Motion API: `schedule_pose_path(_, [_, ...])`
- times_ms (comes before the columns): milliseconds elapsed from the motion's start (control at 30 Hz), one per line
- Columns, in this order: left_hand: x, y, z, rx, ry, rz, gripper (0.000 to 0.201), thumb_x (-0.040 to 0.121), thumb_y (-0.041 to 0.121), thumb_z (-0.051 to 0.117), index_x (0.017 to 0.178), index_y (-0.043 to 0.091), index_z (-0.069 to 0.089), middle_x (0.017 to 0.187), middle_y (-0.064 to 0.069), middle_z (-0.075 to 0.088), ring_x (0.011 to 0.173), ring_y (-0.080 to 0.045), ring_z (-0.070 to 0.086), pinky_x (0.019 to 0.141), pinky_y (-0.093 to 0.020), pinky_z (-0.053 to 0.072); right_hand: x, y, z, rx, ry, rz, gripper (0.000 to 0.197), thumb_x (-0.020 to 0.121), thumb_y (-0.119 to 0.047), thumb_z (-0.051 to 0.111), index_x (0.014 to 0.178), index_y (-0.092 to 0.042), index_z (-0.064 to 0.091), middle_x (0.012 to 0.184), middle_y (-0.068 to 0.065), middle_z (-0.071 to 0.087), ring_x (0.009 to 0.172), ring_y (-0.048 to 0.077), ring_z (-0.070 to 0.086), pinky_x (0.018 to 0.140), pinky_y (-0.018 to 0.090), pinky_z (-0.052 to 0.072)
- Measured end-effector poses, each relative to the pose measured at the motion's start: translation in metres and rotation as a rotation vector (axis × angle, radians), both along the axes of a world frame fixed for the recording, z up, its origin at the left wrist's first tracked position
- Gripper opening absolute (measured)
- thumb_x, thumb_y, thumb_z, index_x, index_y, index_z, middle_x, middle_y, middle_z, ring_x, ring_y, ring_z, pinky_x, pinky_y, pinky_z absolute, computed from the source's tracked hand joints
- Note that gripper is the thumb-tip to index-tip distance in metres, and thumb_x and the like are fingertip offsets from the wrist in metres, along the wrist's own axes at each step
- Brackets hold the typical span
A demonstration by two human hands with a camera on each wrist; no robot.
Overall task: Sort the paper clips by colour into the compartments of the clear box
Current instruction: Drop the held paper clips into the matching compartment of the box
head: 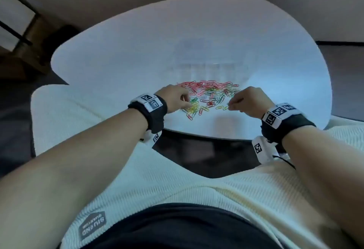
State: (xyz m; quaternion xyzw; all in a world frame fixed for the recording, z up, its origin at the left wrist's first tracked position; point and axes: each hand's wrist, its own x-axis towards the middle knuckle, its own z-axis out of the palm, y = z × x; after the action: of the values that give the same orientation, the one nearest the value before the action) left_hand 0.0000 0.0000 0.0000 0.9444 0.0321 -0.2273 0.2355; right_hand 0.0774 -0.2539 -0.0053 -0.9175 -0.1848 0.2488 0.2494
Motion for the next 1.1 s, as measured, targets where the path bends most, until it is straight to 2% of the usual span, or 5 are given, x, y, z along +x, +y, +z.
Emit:
schedule_pose_path(267, [0.007, -0.001, -0.008, 0.005, -0.092, 0.034, 0.007, 0.083, 0.025, 0.067, 0.081, 0.029, 0.061, 0.078, 0.015, 0.058, 0.08, -0.013, 0.058, 0.067, -0.026, 0.044, 0.004, 0.012, -0.017, -0.164, -0.014, 0.008, 0.009, 0.081, -0.022, 0.075, 0.089, -0.024, 0.078, 0.088, -0.002, 0.073, 0.074, 0.013, 0.061, 0.067, 0.022, 0.045])
schedule_pose_path(567, [0.011, -0.014, -0.029, 0.021, -0.029, -0.076, 0.014, 0.087, 0.023, 0.066, 0.099, 0.016, 0.067, 0.102, 0.0, 0.066, 0.095, -0.02, 0.06, 0.078, -0.03, 0.048, -0.004, 0.024, -0.027, -0.339, -0.124, 0.072, 0.01, 0.086, -0.027, 0.066, 0.089, -0.027, 0.076, 0.09, 0.002, 0.07, 0.078, 0.024, 0.062, 0.065, 0.029, 0.049])
schedule_pose_path(767, [0.014, -0.011, -0.034, -0.014, -0.023, -0.026, 0.02, 0.086, 0.02, 0.069, 0.104, 0.014, 0.072, 0.106, -0.001, 0.07, 0.098, -0.019, 0.062, 0.084, -0.029, 0.049, 0.002, 0.025, -0.029, -0.076, -0.158, -0.021, 0.009, 0.089, -0.016, 0.063, 0.088, -0.014, 0.072, 0.09, 0.001, 0.065, 0.08, 0.017, 0.058, 0.072, 0.025, 0.046])
schedule_pose_path(933, [0.018, -0.007, -0.036, -0.145, -0.072, 0.153, 0.018, 0.082, 0.018, 0.074, 0.099, 0.017, 0.076, 0.099, 0.003, 0.072, 0.09, -0.012, 0.064, 0.082, -0.023, 0.05, 0.006, 0.022, -0.018, 0.423, 0.302, -0.361, 0.019, 0.091, 0.0, 0.061, 0.109, -0.004, 0.065, 0.073, 0.007, 0.065, 0.06, 0.014, 0.064, 0.07, 0.027, 0.06])
schedule_pose_path(1100, [0.024, -0.004, -0.025, -0.673, -0.088, 0.585, 0.014, 0.081, 0.004, 0.074, 0.095, 0.007, 0.075, 0.086, -0.007, 0.073, 0.073, -0.014, 0.068, 0.071, -0.023, 0.056, 0.006, 0.016, -0.019, 0.586, 0.741, -0.534, 0.018, 0.094, 0.005, 0.051, 0.103, 0.0, 0.065, 0.075, 0.008, 0.058, 0.06, 0.015, 0.061, 0.061, 0.023, 0.057])
